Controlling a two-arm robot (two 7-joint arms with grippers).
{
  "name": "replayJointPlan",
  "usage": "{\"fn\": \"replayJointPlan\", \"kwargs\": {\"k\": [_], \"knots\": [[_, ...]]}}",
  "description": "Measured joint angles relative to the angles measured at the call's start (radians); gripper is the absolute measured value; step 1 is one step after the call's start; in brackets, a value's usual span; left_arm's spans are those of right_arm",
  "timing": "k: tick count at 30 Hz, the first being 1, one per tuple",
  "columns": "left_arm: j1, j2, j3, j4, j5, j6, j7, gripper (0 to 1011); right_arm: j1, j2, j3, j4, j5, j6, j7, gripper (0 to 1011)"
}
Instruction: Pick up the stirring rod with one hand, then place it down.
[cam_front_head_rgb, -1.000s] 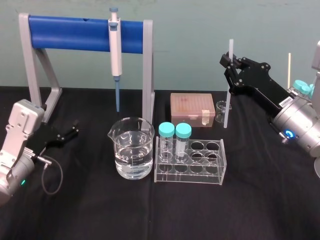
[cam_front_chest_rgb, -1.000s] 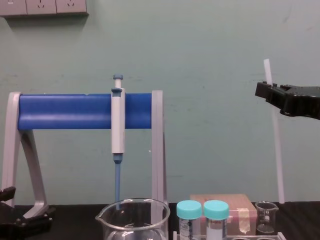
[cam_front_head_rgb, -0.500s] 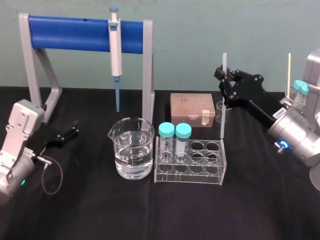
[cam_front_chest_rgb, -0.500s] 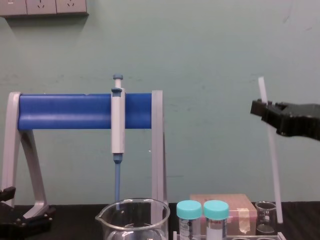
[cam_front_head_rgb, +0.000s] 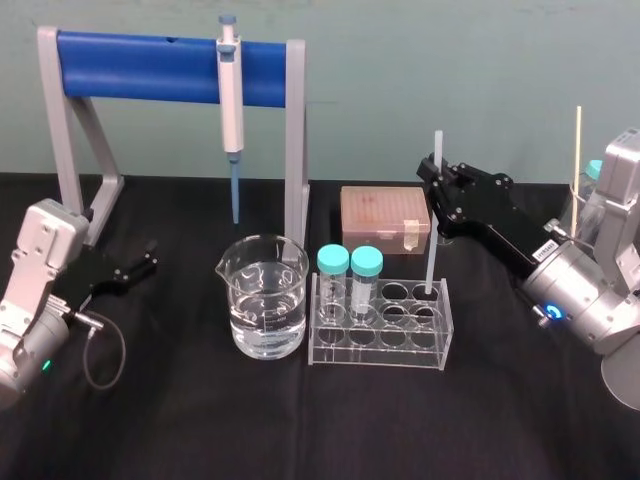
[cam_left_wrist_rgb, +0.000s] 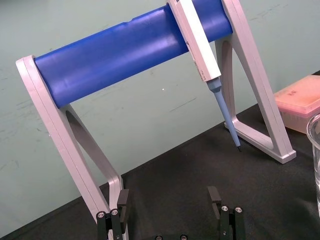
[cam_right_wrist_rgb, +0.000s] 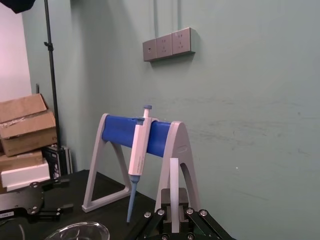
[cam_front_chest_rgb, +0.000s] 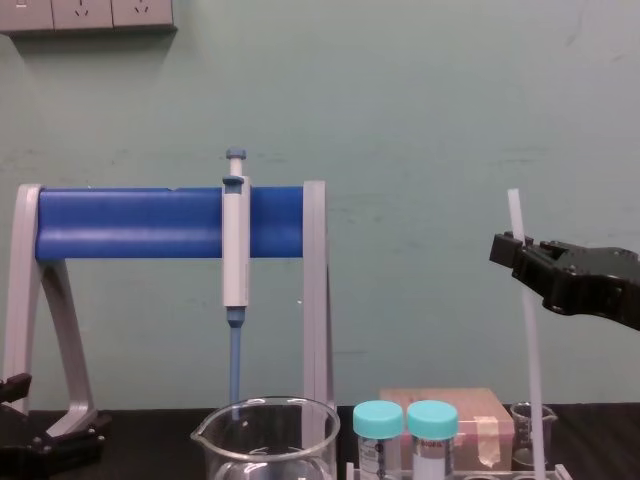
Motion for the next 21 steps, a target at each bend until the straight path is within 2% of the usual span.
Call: {"fn": "replayJointPlan", "kwargs": {"k": [13, 21], "knots": [[0.0, 0.0, 0.0, 0.0, 0.0, 0.0, 0.0, 1000, 0.017, -0.025, -0.006, 0.057, -0.002, -0.036, 0.013, 79], [0.0, 0.0, 0.0, 0.0, 0.0, 0.0, 0.0, 1000, 0.032, -0.037, -0.017, 0.096, -0.024, -0.048, 0.015, 79]]}}
